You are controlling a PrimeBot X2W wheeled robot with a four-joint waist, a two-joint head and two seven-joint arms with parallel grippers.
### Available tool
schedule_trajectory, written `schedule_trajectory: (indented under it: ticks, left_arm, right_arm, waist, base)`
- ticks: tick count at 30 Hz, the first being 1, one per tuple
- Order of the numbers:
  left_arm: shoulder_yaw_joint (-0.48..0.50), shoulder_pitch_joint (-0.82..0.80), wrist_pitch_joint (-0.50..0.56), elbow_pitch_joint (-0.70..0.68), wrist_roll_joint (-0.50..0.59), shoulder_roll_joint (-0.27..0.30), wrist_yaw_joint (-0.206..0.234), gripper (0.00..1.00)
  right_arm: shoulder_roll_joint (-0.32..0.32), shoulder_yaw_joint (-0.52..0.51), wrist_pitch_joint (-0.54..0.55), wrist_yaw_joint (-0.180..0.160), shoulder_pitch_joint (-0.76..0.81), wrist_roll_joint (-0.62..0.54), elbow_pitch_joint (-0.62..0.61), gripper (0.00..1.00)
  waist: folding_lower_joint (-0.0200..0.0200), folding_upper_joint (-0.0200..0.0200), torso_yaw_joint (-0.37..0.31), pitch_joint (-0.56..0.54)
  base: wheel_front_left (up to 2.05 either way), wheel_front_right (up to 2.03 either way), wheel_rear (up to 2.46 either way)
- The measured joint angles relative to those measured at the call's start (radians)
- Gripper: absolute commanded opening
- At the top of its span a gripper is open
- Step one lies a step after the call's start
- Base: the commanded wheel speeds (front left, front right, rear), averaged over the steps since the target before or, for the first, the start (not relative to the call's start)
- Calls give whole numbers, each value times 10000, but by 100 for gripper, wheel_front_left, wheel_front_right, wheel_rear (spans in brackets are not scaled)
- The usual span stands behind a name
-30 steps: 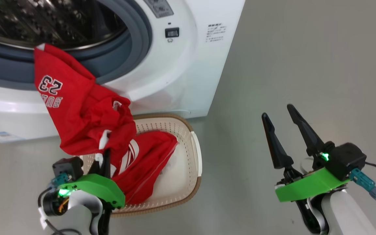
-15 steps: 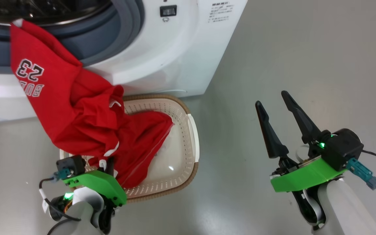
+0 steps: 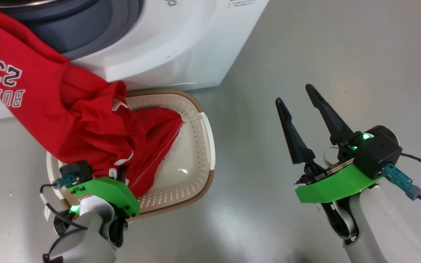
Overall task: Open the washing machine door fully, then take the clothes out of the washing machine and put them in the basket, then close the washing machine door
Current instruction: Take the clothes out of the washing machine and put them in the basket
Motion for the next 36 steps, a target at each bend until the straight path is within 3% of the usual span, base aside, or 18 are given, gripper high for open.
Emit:
schedule_trajectory:
  ticks: [12, 13, 14, 24, 29, 36]
  left_arm:
    - [36, -352, 104, 307, -207, 90, 119, 0]
    - [36, -354, 102, 314, -209, 104, 163, 43]
    - [36, -354, 102, 332, -211, 113, 213, 100]
    - [-84, -474, -142, 391, -123, 232, 307, 100]
    - [-165, -469, -268, 330, 104, 293, 144, 100]
    - [128, -225, -272, -909, 523, 529, 146, 100]
  right_arm:
    - [44, 144, 0, 0, -45, 59, 19, 100]
    - [46, 146, 0, 0, -79, 77, 29, 100]
    - [48, 146, 0, 0, -140, 79, 42, 100]
    - [61, 113, 0, 0, -230, 88, 173, 100]
    - [63, 88, 0, 0, -218, 88, 209, 100]
    - [63, -73, 0, 0, -134, 88, 303, 100]
  waist:
    - [0, 0, -316, 427]
    - [0, 0, -335, 455]
    - [0, 0, -351, 478]
    - [0, 0, -253, 308]
    - [0, 0, -102, 55]
    - [0, 0, 171, -374]
  base:
    - [0, 0, 0]
    - [0, 0, 0]
    - [0, 0, 0]
    - [0, 0, 0]
    - [0, 0, 0]
    - [0, 0, 0]
